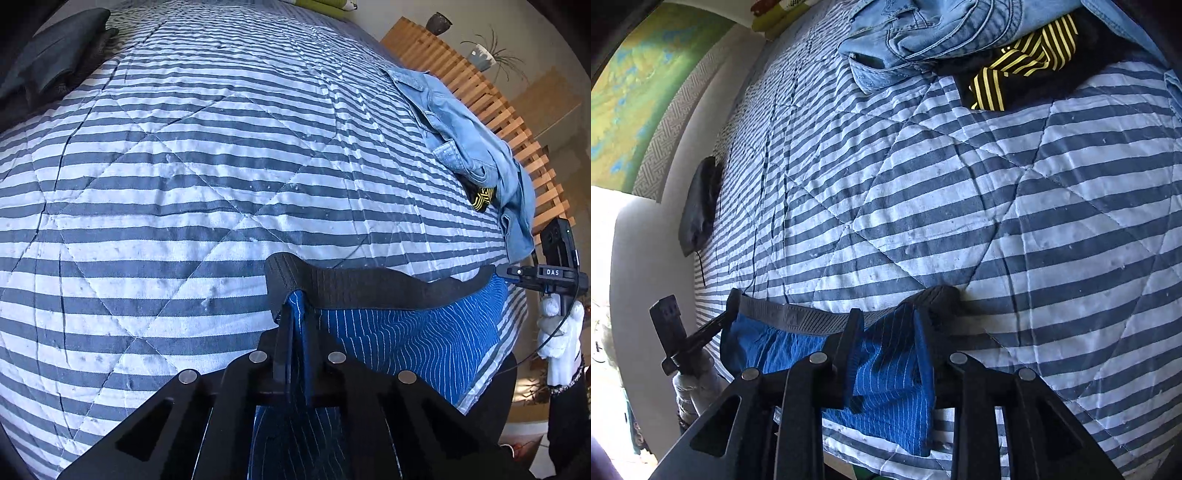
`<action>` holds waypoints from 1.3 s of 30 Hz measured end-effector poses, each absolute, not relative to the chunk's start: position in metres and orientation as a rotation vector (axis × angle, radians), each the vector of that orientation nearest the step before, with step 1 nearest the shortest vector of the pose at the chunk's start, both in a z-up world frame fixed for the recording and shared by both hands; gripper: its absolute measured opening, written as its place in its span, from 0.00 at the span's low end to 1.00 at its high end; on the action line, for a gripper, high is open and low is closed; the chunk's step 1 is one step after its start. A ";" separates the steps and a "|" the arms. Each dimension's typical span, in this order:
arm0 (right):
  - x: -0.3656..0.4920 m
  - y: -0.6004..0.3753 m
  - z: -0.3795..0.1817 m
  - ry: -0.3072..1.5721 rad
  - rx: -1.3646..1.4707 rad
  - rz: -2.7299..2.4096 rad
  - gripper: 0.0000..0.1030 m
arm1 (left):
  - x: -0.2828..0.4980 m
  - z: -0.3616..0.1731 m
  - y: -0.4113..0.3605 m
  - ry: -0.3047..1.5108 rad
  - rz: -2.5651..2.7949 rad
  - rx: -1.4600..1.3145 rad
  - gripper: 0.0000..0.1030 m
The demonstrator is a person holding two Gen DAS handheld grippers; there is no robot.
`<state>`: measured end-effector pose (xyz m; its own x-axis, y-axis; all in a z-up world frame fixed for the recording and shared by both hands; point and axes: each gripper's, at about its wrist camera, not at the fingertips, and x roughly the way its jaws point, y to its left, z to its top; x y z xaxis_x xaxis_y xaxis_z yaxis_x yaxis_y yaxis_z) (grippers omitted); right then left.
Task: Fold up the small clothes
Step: 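Lower the folded briefs onto the bed with both tools holding the waistband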
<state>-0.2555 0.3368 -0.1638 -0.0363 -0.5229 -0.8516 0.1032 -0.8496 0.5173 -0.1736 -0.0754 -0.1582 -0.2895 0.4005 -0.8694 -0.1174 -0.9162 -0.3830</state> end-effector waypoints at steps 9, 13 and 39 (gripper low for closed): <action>-0.258 0.362 -0.140 -0.440 1.738 -2.053 0.44 | -0.170 -0.149 -0.079 -0.345 2.281 -1.600 0.02; -0.262 0.355 -0.158 -0.405 1.830 -2.003 0.44 | -0.170 -0.151 -0.077 -0.347 2.275 -1.602 0.02; -0.159 0.313 0.062 -0.326 0.868 -2.208 0.06 | -0.051 0.115 -0.155 -0.263 2.721 -0.816 0.02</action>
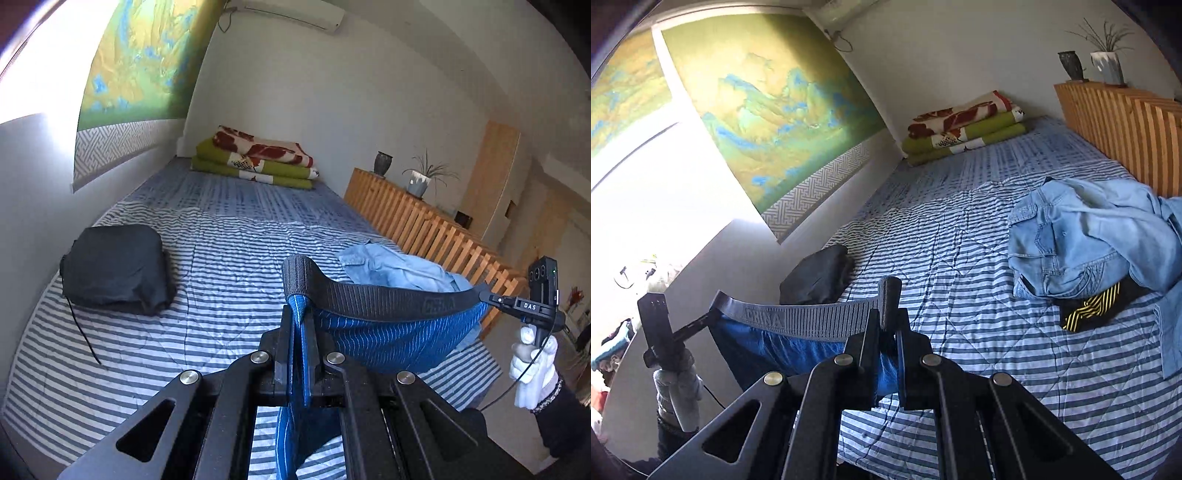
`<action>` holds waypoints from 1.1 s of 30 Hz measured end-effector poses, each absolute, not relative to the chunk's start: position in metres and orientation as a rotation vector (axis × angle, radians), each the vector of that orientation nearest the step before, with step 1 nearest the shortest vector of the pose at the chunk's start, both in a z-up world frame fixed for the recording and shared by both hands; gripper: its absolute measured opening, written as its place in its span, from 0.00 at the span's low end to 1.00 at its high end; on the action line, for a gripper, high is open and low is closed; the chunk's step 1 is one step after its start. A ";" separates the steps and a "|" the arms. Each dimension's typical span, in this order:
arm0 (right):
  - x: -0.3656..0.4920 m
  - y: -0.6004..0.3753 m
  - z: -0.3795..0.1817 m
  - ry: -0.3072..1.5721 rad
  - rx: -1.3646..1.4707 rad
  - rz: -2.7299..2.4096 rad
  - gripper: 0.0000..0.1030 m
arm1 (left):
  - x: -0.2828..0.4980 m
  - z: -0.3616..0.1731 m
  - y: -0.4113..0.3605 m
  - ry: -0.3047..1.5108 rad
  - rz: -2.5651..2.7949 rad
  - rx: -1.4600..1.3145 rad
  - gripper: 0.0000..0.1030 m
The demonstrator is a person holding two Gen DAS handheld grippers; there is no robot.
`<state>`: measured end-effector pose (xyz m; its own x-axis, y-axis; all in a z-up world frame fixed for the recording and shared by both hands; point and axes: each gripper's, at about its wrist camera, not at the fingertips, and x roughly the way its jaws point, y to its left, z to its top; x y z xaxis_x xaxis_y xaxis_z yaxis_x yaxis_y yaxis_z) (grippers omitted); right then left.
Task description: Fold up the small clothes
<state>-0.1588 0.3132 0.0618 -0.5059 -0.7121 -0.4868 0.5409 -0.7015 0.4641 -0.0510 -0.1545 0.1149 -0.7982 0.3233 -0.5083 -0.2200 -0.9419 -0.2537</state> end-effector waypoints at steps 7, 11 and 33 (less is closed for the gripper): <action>-0.245 0.271 0.007 -0.277 0.969 -2.258 0.06 | -0.160 0.050 -0.169 -0.280 2.689 -1.032 0.04; -0.319 0.239 -0.053 -0.120 1.201 -2.284 0.15 | -0.233 -0.013 -0.177 -0.204 2.779 -1.311 0.14; -0.266 0.274 -0.160 -0.077 1.595 -2.125 0.19 | -0.145 -0.169 0.053 0.169 2.085 -1.522 0.02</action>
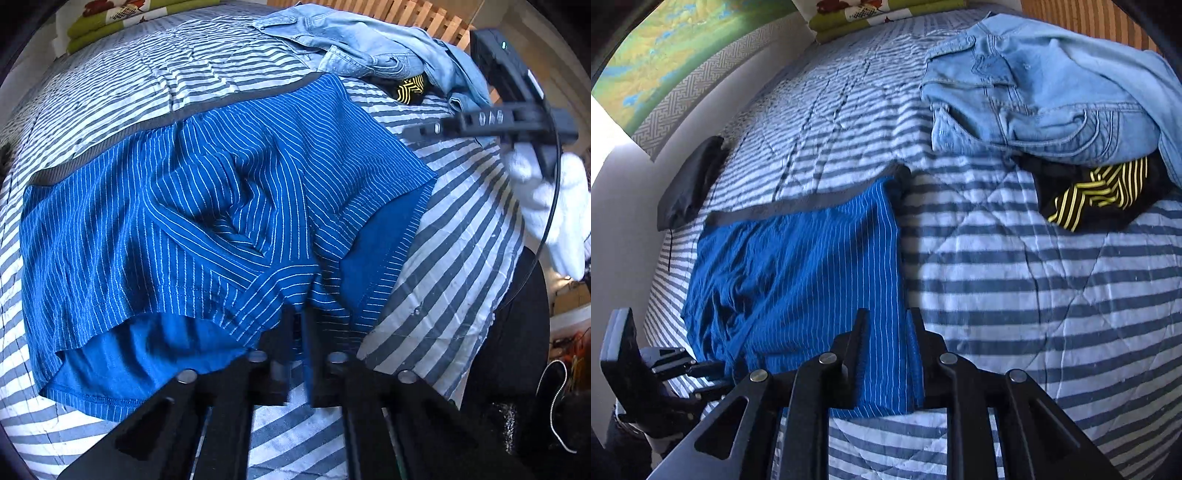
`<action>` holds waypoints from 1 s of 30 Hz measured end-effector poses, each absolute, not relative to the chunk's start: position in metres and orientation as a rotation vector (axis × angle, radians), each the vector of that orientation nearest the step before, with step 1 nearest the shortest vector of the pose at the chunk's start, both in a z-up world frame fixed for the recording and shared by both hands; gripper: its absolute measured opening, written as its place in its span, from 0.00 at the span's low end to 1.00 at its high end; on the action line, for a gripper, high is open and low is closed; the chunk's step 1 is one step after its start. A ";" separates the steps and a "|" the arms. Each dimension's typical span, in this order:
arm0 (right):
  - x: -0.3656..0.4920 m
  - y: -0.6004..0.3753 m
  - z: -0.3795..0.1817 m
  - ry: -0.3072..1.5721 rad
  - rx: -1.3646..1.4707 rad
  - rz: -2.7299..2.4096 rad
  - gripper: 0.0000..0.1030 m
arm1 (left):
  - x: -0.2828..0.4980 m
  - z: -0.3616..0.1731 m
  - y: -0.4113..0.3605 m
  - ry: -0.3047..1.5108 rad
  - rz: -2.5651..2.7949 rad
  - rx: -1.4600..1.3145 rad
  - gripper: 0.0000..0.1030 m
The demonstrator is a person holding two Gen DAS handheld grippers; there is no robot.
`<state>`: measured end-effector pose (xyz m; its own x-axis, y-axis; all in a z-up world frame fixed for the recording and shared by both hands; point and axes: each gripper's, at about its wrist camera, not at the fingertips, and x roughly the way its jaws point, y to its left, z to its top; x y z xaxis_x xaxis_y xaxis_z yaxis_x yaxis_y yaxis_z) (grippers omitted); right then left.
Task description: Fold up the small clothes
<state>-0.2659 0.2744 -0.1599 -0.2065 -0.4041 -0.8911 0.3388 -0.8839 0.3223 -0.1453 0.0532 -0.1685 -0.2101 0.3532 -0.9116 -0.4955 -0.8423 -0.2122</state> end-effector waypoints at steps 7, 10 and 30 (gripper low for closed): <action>-0.246 0.261 -0.174 0.062 1.641 -2.091 0.03 | -0.139 -0.143 0.037 0.108 2.095 -1.482 0.01; -0.239 0.263 -0.160 0.058 1.615 -2.086 0.03 | -0.138 -0.133 0.027 0.027 2.082 -1.473 0.01; -0.288 0.350 -0.130 -0.413 1.511 -2.178 0.18 | -0.181 -0.108 0.137 -0.041 2.052 -1.348 0.28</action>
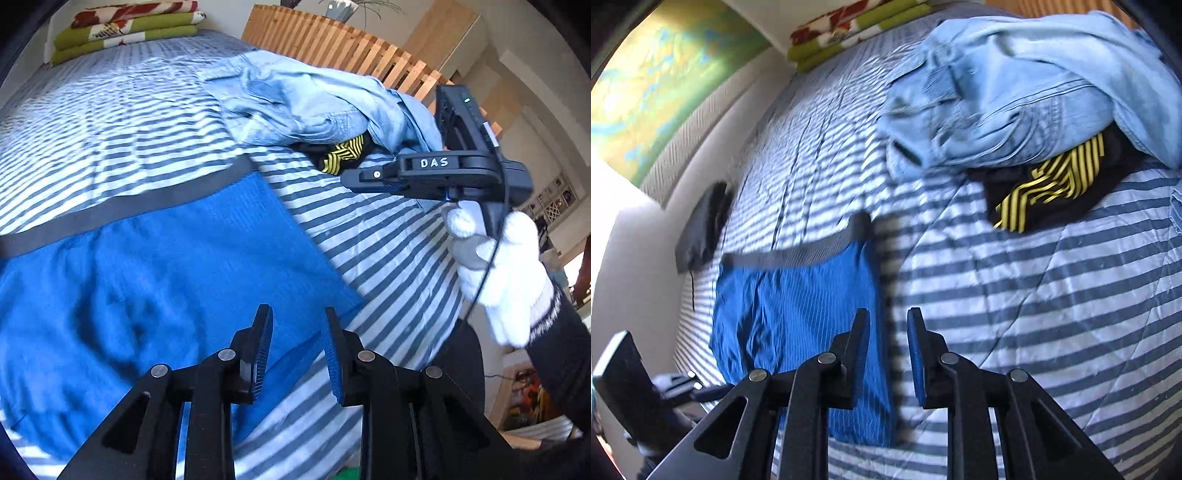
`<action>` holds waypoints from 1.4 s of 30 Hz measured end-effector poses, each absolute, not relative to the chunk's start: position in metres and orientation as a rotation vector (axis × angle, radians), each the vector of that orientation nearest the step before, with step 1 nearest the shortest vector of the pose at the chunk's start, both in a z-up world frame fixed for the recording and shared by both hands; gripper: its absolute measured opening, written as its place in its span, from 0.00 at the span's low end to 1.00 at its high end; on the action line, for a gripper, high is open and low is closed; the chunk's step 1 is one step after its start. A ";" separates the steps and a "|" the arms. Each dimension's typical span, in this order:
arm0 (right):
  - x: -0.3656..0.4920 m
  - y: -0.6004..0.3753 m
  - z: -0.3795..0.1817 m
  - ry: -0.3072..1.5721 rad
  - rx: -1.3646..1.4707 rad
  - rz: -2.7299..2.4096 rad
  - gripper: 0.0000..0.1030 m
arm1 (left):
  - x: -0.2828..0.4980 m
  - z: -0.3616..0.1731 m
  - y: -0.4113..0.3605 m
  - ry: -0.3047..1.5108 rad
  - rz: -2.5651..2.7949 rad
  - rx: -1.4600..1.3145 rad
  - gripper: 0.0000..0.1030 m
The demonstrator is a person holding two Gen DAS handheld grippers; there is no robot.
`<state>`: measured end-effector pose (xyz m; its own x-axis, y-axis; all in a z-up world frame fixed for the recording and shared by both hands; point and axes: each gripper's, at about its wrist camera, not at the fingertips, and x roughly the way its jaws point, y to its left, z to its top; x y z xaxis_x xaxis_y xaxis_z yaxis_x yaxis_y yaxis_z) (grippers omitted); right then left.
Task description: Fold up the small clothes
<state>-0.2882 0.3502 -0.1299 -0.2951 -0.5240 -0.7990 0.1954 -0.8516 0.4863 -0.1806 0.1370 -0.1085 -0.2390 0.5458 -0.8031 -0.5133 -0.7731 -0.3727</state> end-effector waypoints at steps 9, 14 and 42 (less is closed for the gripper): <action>-0.282 0.399 -0.125 -0.355 1.470 -2.254 0.18 | -0.185 -0.154 0.239 0.078 1.958 -1.463 0.54; -0.294 0.397 -0.134 -0.372 1.482 -2.204 0.18 | -0.171 -0.168 0.251 0.231 2.009 -1.436 0.41; -0.359 0.262 -0.137 -0.434 1.470 -2.067 0.05 | -0.150 -0.093 0.130 -0.345 1.946 -1.264 0.04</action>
